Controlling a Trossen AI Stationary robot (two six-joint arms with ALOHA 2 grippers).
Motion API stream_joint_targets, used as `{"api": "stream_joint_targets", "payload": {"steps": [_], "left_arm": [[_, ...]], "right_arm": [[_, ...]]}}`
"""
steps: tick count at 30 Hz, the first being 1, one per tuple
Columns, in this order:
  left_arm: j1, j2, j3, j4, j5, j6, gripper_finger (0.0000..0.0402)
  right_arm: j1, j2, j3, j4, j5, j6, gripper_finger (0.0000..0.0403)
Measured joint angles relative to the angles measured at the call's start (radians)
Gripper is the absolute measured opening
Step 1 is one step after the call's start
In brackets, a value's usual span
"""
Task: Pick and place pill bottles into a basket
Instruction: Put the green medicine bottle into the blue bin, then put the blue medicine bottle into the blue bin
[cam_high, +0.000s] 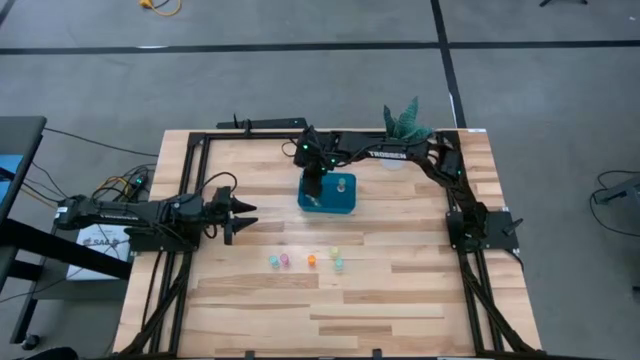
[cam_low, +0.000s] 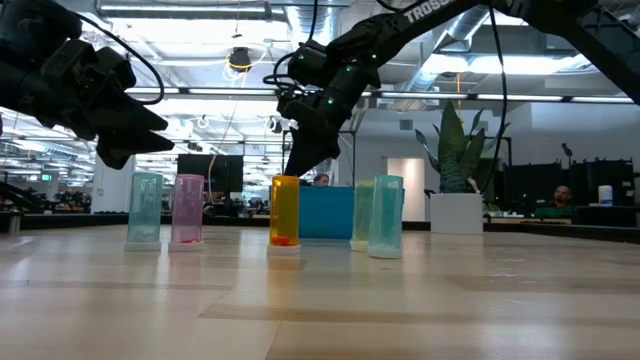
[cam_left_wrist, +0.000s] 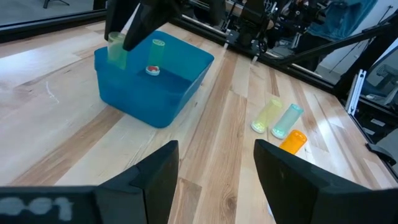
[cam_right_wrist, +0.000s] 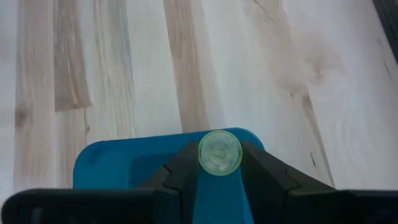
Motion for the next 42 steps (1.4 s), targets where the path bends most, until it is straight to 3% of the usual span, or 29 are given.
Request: {"api": "stream_joint_targets", "payload": {"steps": [16,31,42], "left_arm": [[0.000,0.000,0.000,0.000,0.000,0.000,0.0199],[0.000,0.000,0.000,0.000,0.001,0.000,0.0199],[0.000,0.000,0.000,0.000,0.001,0.000,0.0199]], "right_arm": [[0.000,0.000,0.000,-0.002,-0.004,0.025,0.0105],[0.000,-0.001,0.000,-0.008,-0.003,0.049,0.0157],[0.016,-0.054,0.015,-0.060,-0.036,0.095,0.0143]]}}
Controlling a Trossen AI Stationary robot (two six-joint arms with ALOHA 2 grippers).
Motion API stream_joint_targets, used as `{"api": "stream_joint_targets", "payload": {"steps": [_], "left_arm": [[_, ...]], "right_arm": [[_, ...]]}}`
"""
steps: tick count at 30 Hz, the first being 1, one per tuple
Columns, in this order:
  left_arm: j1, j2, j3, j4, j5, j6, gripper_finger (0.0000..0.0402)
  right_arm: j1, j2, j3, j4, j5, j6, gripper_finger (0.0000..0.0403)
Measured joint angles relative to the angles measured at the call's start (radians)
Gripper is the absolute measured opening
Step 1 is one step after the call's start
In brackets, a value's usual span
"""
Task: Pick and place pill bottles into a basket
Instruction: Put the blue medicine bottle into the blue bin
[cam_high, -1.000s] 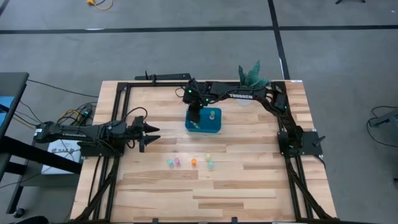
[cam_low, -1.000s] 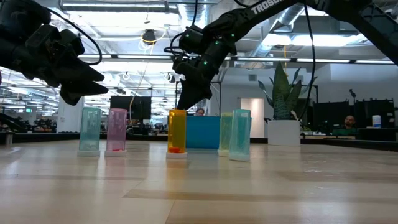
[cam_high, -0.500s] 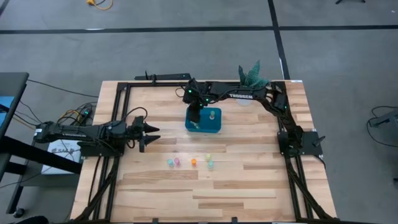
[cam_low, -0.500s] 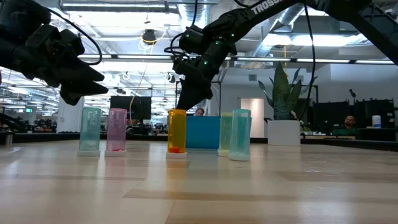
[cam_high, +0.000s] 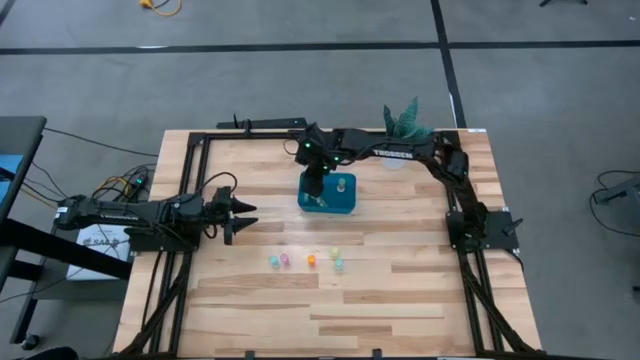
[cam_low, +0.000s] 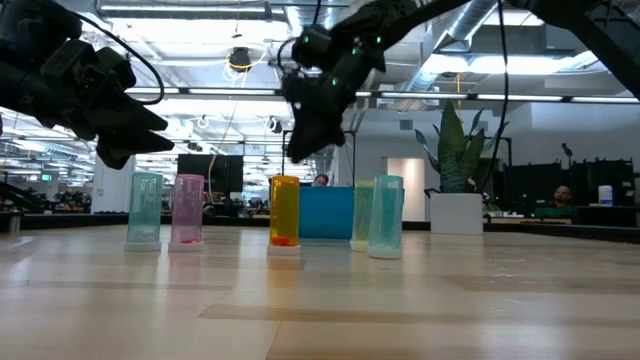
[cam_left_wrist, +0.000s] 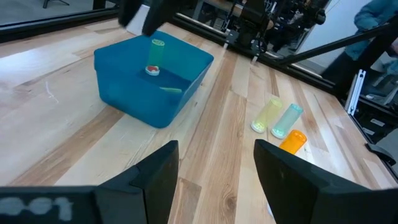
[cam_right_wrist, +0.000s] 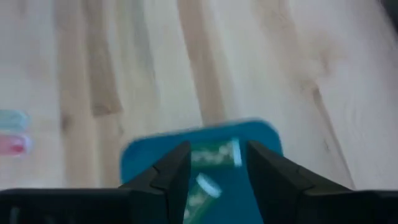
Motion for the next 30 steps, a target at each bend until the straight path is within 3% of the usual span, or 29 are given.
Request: {"api": "stream_joint_targets", "payload": {"steps": [7,17,24,30], "left_arm": [[0.000,0.000,0.000,0.007,0.013,-0.012,0.0199],[0.000,0.000,0.000,0.011,0.025,-0.019,0.0199],[0.000,0.000,0.000,0.011,0.032,-0.019,0.0199],[0.000,0.000,0.005,0.008,0.078,-0.019,0.0199]], "right_arm": [[0.073,-0.122,0.015,-0.116,-0.051,-0.011,0.0124],[0.275,-0.282,0.013,-0.309,-0.048,0.001,0.0109],[0.409,-0.366,-0.145,-0.256,-0.048,0.086,0.0107],[0.472,-0.493,-0.393,-0.027,-0.049,0.204,0.0107]]}}
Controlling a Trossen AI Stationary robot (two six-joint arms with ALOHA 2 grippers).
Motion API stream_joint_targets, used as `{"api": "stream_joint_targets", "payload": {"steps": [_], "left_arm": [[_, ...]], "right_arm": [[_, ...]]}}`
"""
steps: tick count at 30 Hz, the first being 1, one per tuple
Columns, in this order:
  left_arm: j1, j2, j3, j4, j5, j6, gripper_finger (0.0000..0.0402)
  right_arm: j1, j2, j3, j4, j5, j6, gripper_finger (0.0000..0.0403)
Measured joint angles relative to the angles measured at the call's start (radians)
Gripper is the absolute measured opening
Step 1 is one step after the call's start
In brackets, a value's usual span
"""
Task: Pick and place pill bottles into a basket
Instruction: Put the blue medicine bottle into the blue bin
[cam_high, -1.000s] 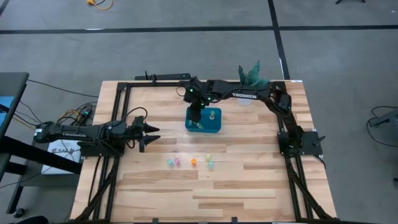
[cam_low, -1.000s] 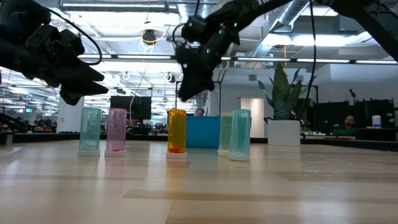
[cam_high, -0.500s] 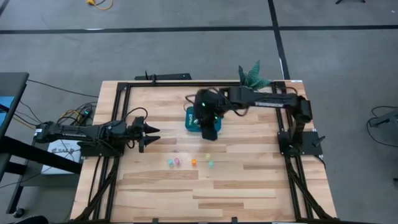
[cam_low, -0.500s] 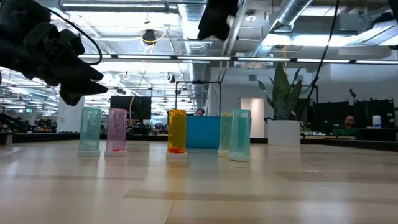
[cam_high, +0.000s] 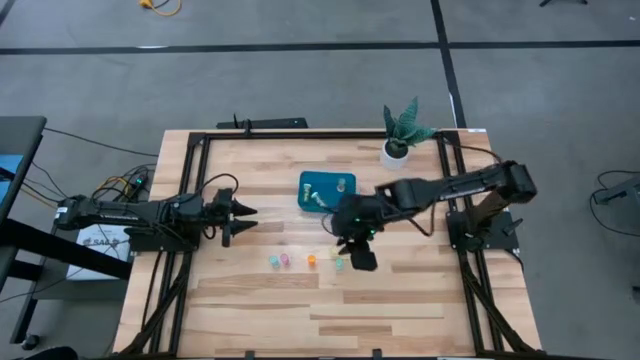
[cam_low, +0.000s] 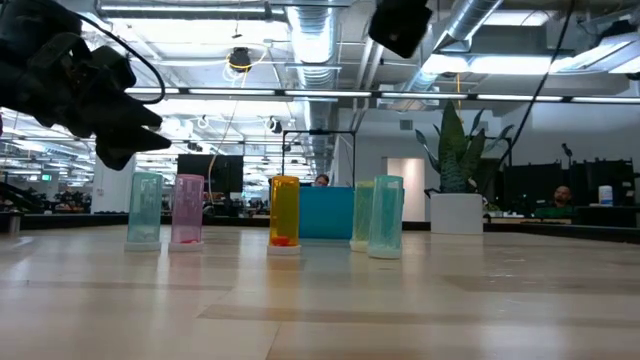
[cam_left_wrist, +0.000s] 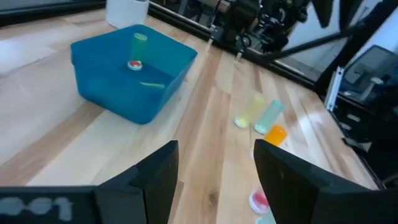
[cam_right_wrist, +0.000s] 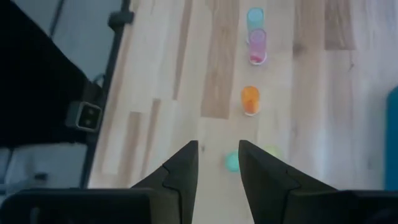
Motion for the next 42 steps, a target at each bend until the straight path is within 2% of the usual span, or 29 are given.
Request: {"api": "stream_joint_targets", "payload": {"steps": [8,15,18,22,27,31,37,42], "left_arm": [[0.000,0.001,0.019,-0.016,-0.001,-0.070,0.0199],[0.000,0.000,0.020,-0.020,-0.023,-0.147,0.0199],[0.000,0.000,0.020,-0.020,-0.074,-0.169,0.0199],[0.000,0.000,0.022,-0.021,-0.131,-0.173,0.0199],[0.000,0.000,0.023,-0.042,-0.180,-0.226,0.0199],[0.000,0.000,0.024,-0.060,-0.185,-0.282,0.0199],[0.000,0.000,0.024,-0.060,-0.185,-0.329,0.0199],[0.000,0.000,0.025,-0.065,-0.186,-0.327,0.0199]], "right_arm": [[0.053,-0.152,-0.320,0.264,0.039,0.155,0.0107],[0.121,-0.164,-0.529,0.472,0.074,0.213,0.0107],[0.136,-0.136,-0.572,0.556,0.091,0.212,0.0107],[0.135,-0.130,-0.643,0.678,0.062,0.190,0.0107],[0.135,-0.135,-0.725,0.701,0.113,0.186,0.0107],[0.137,-0.134,-0.785,0.755,0.180,0.192,0.0107],[0.187,-0.175,-0.839,0.801,0.268,0.283,0.0107],[0.265,-0.248,-0.843,0.792,0.435,0.293,0.0107]]}}
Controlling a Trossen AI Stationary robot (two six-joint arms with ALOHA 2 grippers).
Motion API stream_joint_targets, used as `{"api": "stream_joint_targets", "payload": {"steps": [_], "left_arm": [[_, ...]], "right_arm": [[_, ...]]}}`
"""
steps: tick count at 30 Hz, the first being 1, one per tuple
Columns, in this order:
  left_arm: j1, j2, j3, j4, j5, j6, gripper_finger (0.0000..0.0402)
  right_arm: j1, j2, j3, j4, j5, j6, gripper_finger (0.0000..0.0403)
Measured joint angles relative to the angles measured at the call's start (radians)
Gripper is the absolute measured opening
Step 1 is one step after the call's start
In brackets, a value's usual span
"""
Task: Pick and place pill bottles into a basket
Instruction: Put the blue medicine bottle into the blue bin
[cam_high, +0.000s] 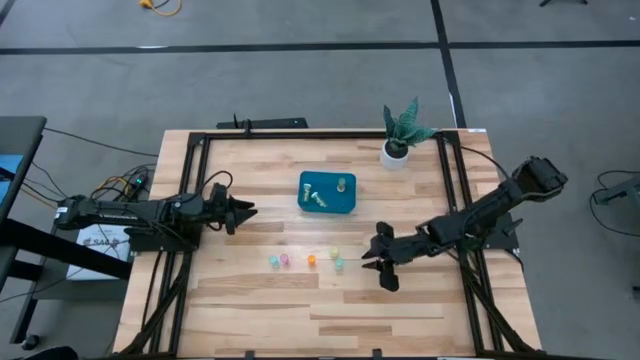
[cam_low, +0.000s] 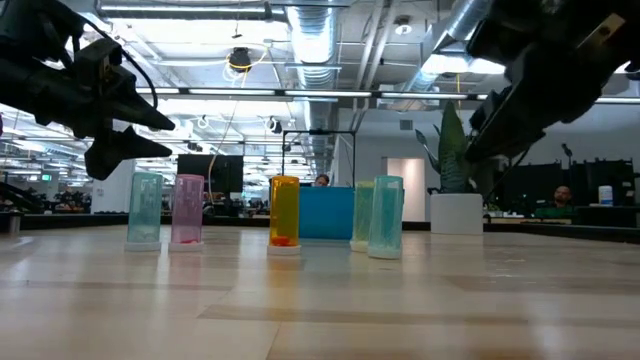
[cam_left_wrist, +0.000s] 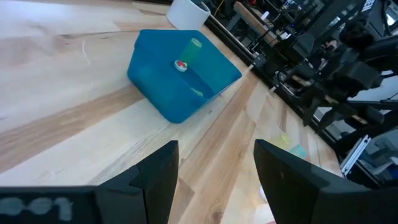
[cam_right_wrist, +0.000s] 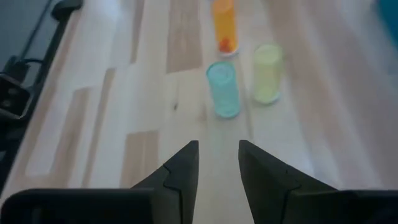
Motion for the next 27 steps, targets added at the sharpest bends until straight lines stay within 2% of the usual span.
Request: {"api": "stream_joint_targets", "payload": {"steps": [3,6,9,15,24,27], "left_arm": [[0.000,0.000,0.000,-0.001,0.000,0.009,0.0199],[0.000,0.000,0.000,-0.002,-0.002,0.022,0.0199],[0.000,0.000,0.000,-0.003,-0.016,0.023,0.0199],[0.000,0.000,0.000,-0.004,-0.024,0.024,0.0199],[0.000,0.000,0.000,-0.005,-0.024,0.030,0.0199],[0.000,0.000,0.000,-0.006,-0.024,0.031,0.0199]], "right_arm": [[0.042,-0.014,0.000,-0.002,0.099,0.023,0.0107],[0.074,-0.002,0.000,-0.007,0.125,0.033,0.0107],[0.084,0.036,-0.002,0.001,0.124,0.042,0.0107],[0.067,0.093,0.000,0.126,0.120,0.020,0.0107],[0.001,0.102,0.000,0.188,0.113,0.016,0.0107],[-0.027,0.103,0.000,0.196,0.028,0.004,0.0108]]}}
